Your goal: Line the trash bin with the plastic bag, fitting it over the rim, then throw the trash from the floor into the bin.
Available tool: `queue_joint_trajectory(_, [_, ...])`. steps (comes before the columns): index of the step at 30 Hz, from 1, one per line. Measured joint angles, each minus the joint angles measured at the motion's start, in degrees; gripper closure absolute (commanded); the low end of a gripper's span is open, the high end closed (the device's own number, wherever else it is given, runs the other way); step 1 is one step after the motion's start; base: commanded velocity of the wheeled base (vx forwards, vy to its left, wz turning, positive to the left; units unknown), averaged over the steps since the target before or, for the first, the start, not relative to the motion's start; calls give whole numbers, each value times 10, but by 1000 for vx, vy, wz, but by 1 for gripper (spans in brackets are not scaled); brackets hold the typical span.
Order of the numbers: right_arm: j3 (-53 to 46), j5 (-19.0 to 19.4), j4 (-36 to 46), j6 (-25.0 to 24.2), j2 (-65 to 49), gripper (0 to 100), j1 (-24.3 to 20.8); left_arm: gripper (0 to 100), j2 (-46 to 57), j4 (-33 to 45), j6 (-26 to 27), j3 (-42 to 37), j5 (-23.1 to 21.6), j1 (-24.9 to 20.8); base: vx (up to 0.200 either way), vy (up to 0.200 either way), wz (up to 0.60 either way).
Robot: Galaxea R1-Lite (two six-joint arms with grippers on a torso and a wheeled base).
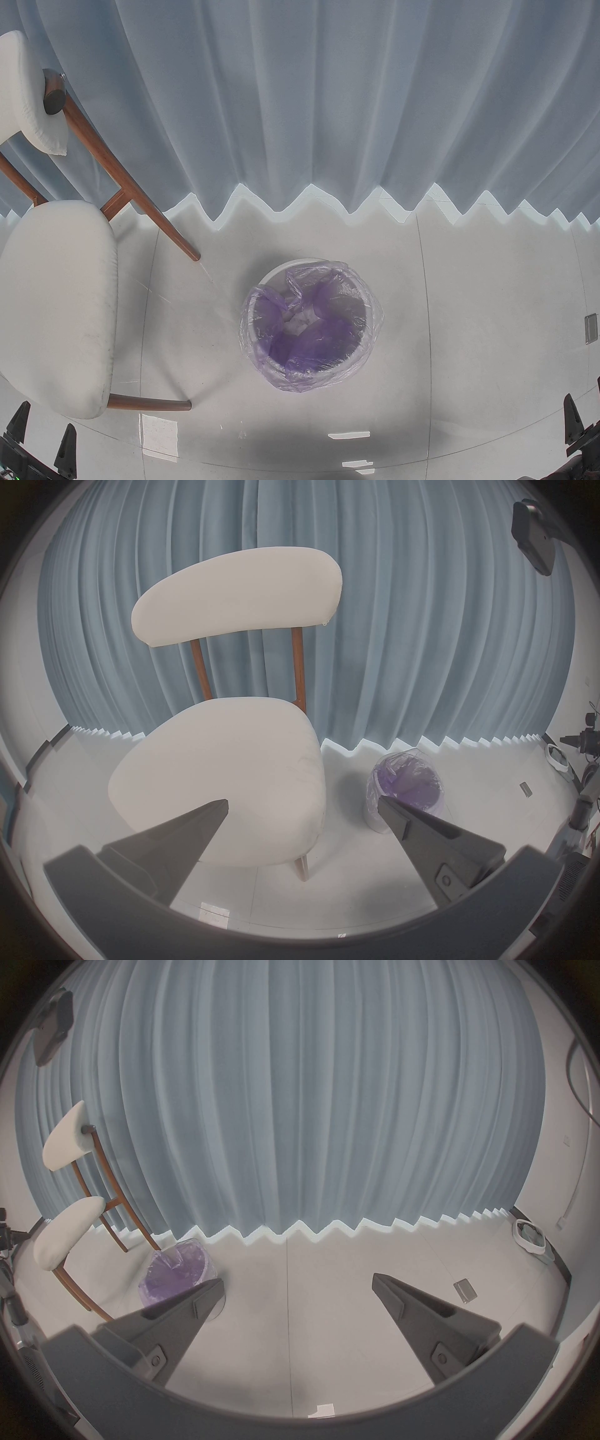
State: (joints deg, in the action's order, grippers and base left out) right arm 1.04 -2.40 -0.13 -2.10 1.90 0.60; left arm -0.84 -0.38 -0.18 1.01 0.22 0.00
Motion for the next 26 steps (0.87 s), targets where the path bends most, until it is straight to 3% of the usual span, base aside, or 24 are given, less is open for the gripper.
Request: queue_joint_trajectory(26, [0, 13, 0, 19, -13, 0, -6, 0, 0, 2, 1, 0, -1, 0, 0, 0, 0])
